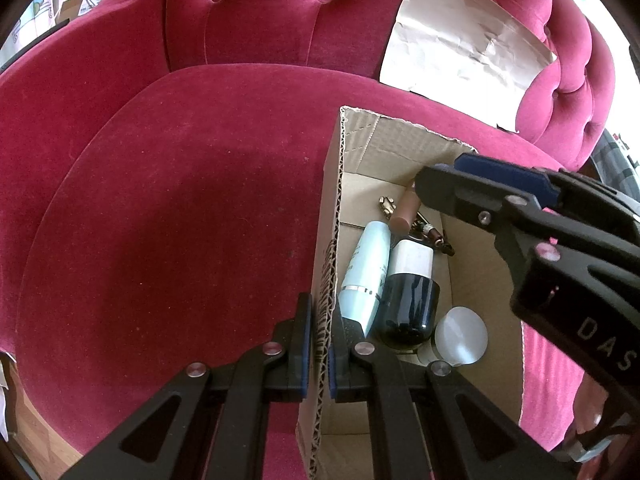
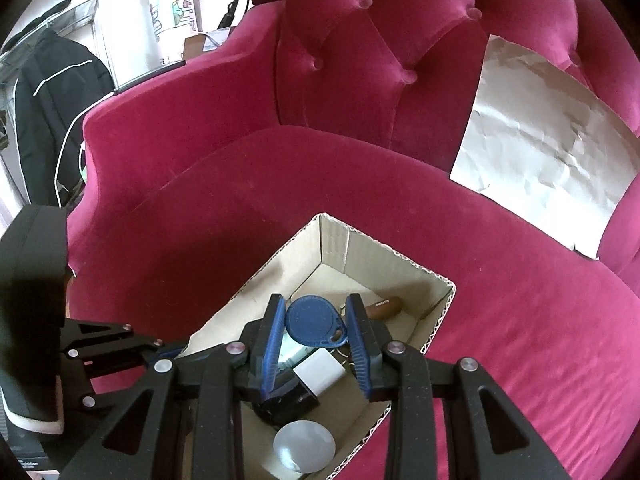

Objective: Organize rigid objects
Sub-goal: 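Carry the blue fob into the box and release it with the right tool, then open the left tool off the box and pull both tools back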

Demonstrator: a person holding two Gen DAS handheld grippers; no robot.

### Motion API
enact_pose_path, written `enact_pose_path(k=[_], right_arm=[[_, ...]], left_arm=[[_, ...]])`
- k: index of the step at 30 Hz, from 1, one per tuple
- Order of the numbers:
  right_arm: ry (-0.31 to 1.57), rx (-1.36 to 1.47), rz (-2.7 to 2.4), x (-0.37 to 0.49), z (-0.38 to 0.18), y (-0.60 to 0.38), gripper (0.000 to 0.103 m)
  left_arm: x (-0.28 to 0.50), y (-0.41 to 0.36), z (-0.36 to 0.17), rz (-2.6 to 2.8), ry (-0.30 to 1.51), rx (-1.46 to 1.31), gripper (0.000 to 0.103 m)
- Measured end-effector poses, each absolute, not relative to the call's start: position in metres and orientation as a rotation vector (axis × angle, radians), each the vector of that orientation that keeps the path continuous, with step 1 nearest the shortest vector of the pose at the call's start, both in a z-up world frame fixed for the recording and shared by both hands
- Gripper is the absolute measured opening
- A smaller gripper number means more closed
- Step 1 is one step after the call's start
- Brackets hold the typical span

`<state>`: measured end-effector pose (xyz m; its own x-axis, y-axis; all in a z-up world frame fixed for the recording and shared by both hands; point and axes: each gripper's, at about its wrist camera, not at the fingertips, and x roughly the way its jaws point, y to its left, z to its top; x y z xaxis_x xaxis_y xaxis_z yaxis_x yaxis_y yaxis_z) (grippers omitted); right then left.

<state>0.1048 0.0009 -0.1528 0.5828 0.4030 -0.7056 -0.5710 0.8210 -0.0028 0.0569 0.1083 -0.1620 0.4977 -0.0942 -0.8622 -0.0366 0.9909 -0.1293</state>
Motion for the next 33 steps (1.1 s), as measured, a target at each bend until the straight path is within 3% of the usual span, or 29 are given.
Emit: enact_pose_path(k=[1,5,7,8,33], right_arm=[[0.751,-0.243,0.568,0.105,-0.152,0.001,0.049],[0.724,-0.235,0.527,0.104,-0.147,-0.005,0.077],[0.73,-0.239,0.509,0.106,-0.147,-0.006,0.098],[0.73,-0.241,0.498,0.106,-0.148,-0.006,0.102],[0.762,-0.183,0.412,0.102,-0.146,-0.035,0.103]], left_arm=[[0.057,0.108,-0.162,-0.035,1.05,-0.137,0.006],[0.057,0.109,-0.162,-0.036,1.05,-0.138,0.006],[0.057,0.109,-0.162,-0.036,1.05,-0.136,0.006],[0.057,0.11,-0.162,-0.036,1.049,-0.136,0.006],[0.059,0.105,-0.161,-0.023,1.058,-0.123,0.007]])
